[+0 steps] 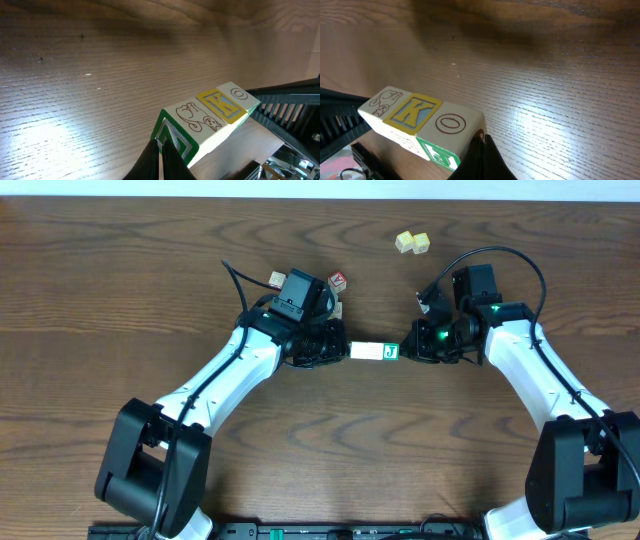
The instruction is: Lift 3 blocks
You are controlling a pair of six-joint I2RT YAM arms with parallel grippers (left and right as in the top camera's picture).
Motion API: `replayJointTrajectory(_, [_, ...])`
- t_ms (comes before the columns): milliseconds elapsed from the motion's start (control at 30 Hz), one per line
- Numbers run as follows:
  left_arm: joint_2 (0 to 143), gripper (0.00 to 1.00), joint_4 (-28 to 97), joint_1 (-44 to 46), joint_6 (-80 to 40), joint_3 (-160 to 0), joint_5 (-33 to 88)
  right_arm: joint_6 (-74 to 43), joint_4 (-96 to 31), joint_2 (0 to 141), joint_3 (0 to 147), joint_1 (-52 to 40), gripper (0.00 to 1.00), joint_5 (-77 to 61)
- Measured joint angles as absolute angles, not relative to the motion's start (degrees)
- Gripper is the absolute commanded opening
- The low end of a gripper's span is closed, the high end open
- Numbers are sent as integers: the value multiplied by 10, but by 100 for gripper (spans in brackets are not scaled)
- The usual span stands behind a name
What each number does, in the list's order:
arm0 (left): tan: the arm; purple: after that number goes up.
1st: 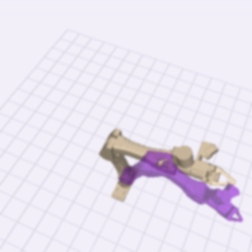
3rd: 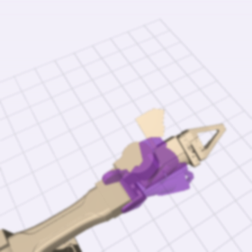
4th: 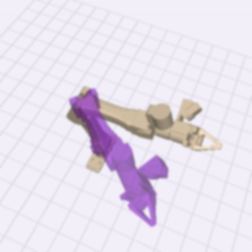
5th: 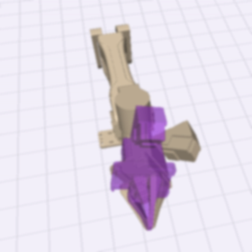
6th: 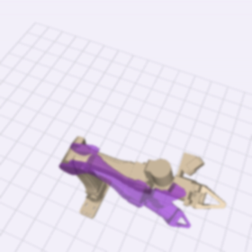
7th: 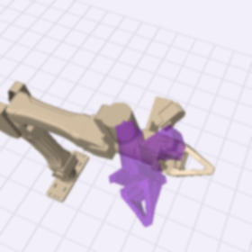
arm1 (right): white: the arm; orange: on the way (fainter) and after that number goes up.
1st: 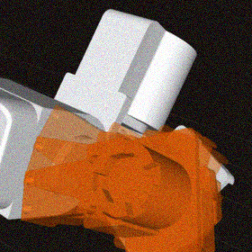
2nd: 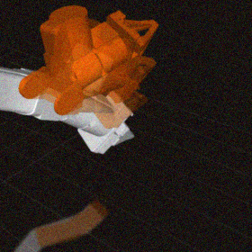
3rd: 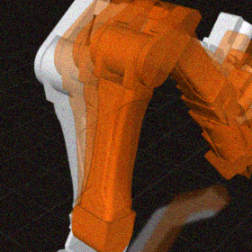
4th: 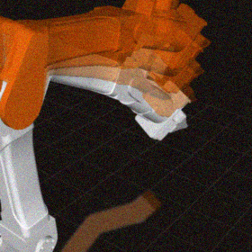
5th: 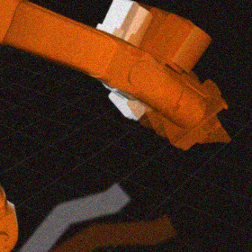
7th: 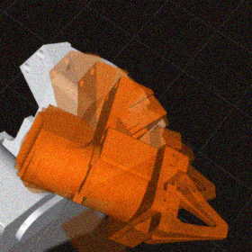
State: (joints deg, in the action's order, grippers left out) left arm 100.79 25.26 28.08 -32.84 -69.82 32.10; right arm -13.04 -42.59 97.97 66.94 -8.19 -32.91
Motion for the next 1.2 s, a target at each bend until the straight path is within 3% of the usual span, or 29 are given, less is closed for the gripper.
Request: replayJointTrajectory(1200, [1005, 7, 257, 281, -331, -698, 315, -137, -448, 980, 686, -82, 1, -335])
